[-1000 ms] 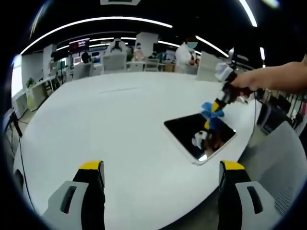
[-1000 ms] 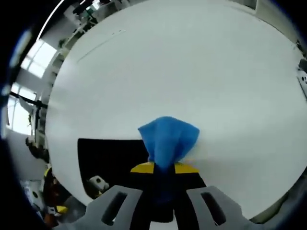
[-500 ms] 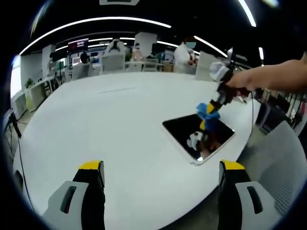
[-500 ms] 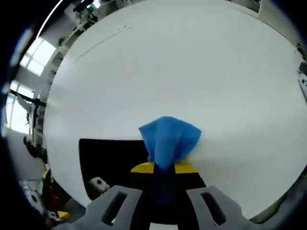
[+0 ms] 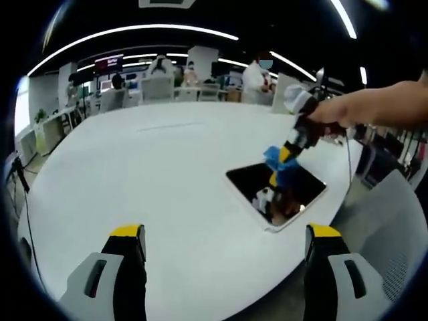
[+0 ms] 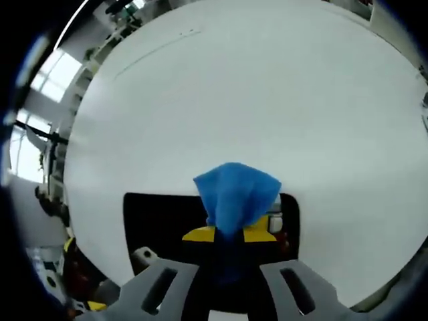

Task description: Wipe the mirror surface with the cleaning cloth until all visible marks leave the cleaned area.

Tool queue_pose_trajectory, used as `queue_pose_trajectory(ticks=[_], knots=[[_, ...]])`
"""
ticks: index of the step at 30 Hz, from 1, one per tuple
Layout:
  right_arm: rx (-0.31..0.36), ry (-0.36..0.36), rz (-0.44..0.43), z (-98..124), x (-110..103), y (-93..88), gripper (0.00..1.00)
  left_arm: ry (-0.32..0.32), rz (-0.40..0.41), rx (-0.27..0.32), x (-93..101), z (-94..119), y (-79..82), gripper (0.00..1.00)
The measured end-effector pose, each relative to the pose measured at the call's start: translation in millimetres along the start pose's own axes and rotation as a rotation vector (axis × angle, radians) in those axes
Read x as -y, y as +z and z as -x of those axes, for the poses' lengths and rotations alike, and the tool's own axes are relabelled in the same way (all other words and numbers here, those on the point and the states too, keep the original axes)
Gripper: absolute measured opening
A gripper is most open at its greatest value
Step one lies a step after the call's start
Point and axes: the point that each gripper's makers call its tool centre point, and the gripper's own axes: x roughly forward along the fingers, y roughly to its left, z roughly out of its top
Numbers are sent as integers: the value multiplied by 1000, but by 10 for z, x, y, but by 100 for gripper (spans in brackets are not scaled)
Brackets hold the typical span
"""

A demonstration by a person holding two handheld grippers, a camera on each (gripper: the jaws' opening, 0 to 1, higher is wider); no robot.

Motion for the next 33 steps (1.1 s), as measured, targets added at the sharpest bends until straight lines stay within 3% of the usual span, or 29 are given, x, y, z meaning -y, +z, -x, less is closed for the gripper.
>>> queue_pose_trajectory(ticks=[33], knots=[[19, 40, 95, -217, -875, 49, 7, -10, 2, 10, 13, 3, 12, 99]])
